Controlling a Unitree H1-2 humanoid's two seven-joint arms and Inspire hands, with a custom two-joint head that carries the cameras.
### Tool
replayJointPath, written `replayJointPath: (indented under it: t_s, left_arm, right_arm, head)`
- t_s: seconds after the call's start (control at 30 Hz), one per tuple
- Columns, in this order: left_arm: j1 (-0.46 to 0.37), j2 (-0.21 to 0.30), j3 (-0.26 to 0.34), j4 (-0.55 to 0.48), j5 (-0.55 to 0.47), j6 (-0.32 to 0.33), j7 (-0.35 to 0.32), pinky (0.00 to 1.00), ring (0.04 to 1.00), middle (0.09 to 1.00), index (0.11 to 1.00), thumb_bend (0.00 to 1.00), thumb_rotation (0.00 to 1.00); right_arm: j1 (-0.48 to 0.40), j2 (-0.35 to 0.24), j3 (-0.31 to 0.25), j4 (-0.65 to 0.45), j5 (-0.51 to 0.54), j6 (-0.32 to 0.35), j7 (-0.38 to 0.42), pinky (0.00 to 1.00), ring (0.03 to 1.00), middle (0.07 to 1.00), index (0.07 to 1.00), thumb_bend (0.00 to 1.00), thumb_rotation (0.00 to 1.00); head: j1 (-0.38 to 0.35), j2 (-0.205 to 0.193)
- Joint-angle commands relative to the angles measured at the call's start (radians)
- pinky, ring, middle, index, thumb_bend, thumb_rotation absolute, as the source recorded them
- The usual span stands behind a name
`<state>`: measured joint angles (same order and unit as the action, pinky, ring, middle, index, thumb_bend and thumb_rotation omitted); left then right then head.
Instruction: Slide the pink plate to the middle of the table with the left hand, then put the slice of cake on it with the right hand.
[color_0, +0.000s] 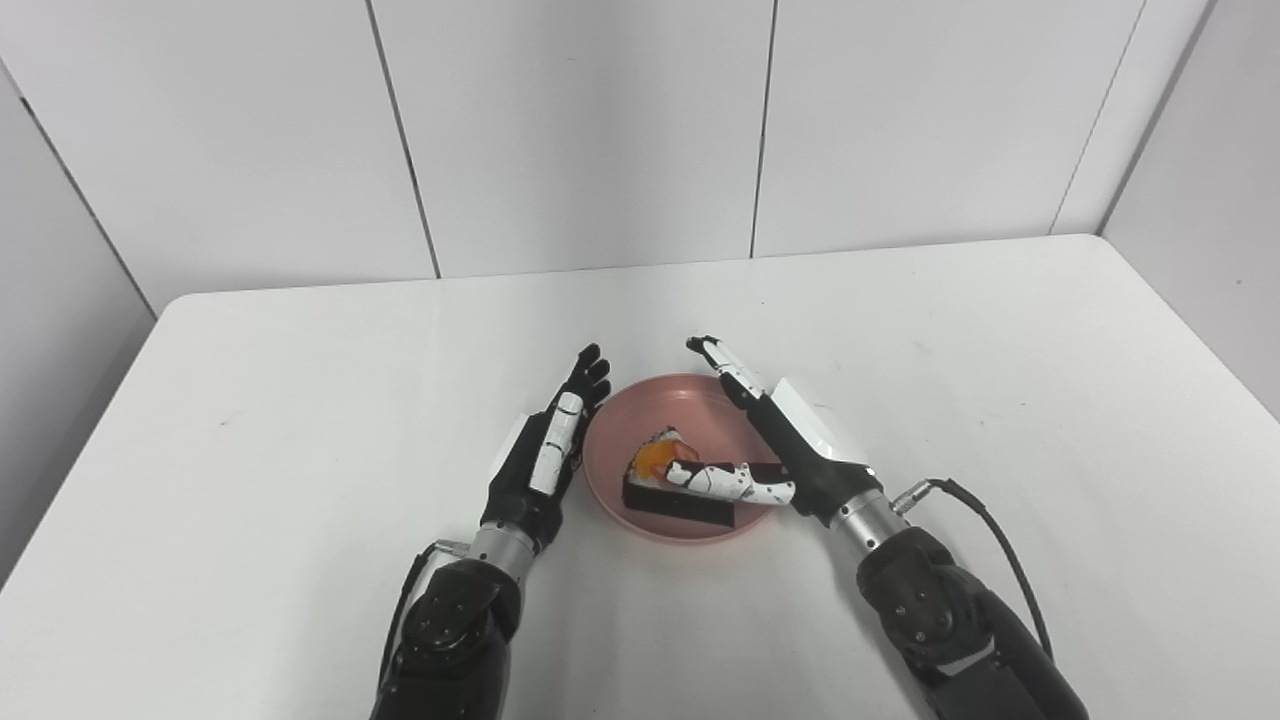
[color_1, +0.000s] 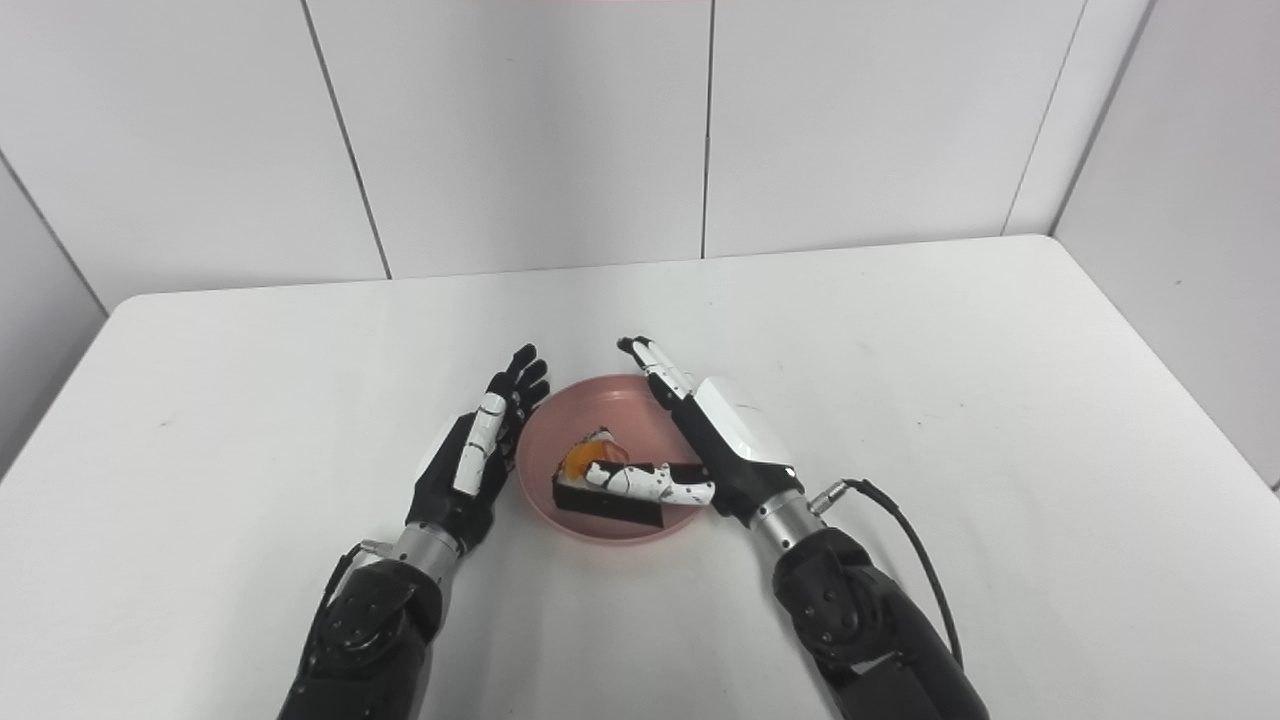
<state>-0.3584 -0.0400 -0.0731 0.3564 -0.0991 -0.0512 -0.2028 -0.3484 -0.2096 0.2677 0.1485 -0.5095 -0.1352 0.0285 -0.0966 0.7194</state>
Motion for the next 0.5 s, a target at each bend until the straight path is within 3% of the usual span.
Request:
replayJointPath:
  t_s: [0.0,0.27,0.47]
  left_arm:
    - [-0.003,0.003,0.006,-0.008,0.003,0.001,0.010,1.00,1.000,1.000,1.000,0.65,1.00]
    - [0.001,0.004,0.012,-0.018,0.008,-0.004,0.018,1.00,1.000,1.000,1.000,0.63,1.00]
    - [0.008,-0.001,0.015,-0.030,0.069,-0.037,0.084,1.00,1.000,1.000,1.000,0.58,1.00]
  right_arm:
    - [-0.035,0.003,-0.017,-0.032,0.004,-0.049,-0.031,0.87,0.968,1.000,0.979,0.66,0.86]
    - [-0.025,0.044,-0.073,-0.037,0.068,-0.041,-0.073,0.91,0.991,1.000,1.000,0.63,0.86]
    - [-0.013,0.094,-0.138,-0.055,0.139,-0.001,-0.084,0.98,1.000,1.000,1.000,0.59,0.98]
  head:
    - [0.000,0.001]
    - [-0.002,0.000]
    - [-0.001,0.001]
